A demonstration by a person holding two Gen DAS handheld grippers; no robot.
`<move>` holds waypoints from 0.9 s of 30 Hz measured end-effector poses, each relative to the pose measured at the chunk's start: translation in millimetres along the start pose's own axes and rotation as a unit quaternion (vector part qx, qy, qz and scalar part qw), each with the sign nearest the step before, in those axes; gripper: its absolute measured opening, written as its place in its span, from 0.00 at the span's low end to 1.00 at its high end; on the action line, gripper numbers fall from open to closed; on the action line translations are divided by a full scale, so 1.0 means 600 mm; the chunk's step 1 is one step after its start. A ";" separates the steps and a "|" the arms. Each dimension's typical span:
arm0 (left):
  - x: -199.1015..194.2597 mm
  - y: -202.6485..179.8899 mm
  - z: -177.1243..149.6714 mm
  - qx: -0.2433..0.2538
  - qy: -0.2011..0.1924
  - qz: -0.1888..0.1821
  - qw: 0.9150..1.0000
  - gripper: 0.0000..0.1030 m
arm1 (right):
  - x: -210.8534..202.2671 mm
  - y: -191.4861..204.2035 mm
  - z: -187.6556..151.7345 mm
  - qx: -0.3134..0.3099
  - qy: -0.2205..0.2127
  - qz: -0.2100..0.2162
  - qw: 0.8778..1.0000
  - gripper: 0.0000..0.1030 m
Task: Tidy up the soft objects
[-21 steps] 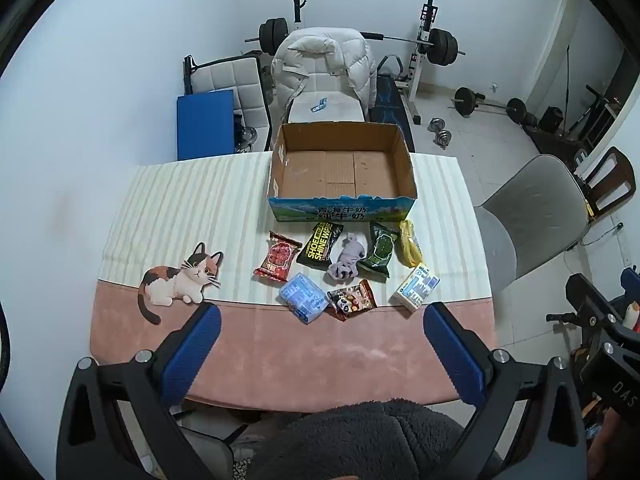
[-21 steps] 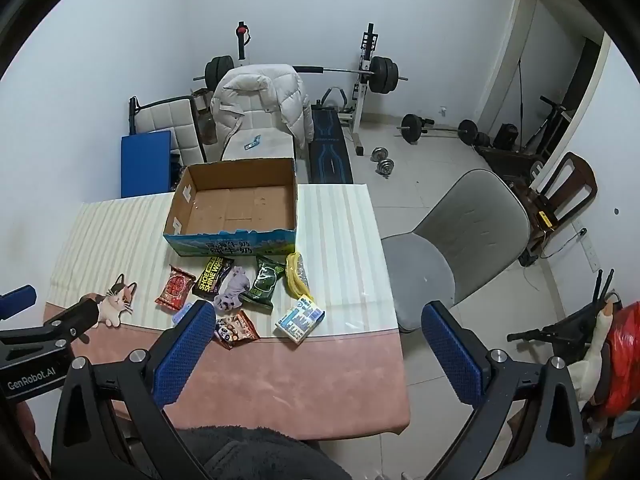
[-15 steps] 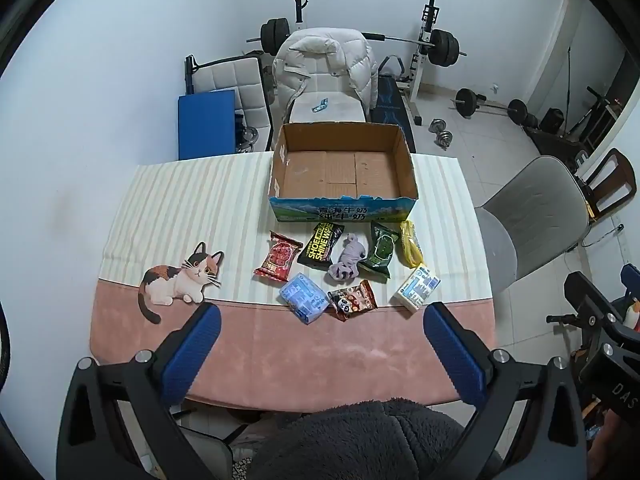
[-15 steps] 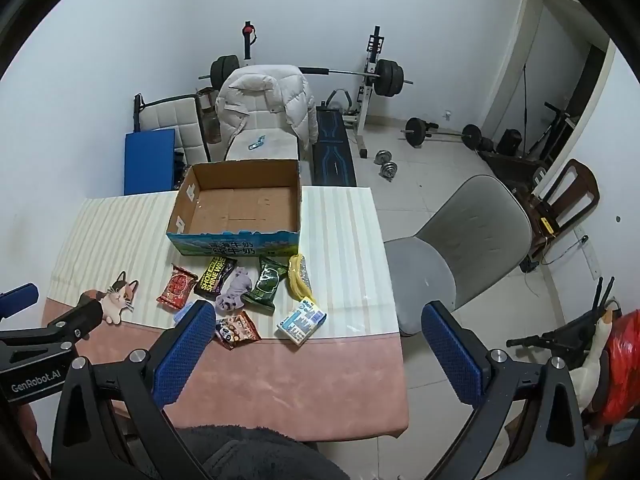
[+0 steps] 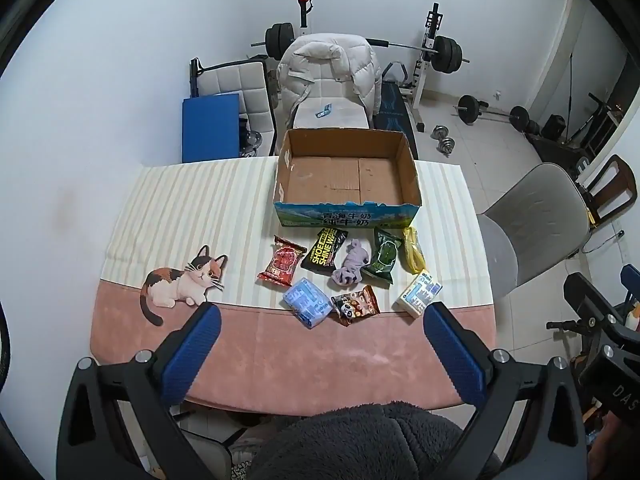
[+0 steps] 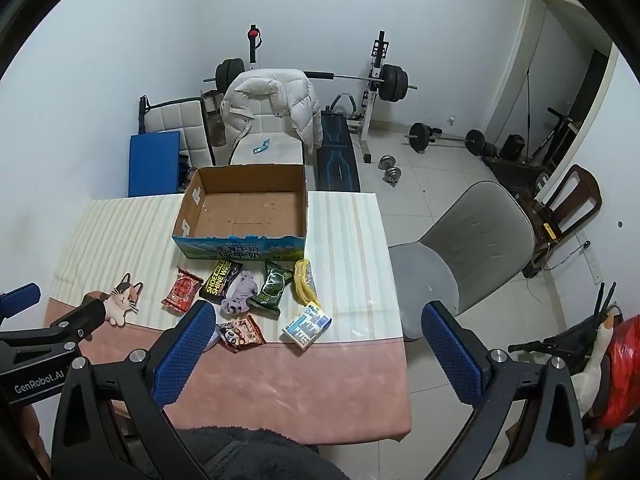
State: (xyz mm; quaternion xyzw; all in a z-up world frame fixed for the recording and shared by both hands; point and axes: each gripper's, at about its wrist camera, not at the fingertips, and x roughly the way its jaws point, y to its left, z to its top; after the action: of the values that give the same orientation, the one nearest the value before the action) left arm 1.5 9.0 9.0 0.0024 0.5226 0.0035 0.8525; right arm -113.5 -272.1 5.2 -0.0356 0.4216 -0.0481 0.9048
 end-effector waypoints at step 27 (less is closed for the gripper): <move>0.002 -0.005 0.005 0.001 -0.006 0.002 1.000 1.00 | -0.005 0.000 0.004 0.001 -0.004 0.001 1.000 1.00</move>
State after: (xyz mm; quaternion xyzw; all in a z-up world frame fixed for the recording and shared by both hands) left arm 4.7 6.2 9.2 0.0043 0.5175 0.0043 0.8557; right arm -113.6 -271.5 8.8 -0.0347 0.4181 -0.0474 0.9065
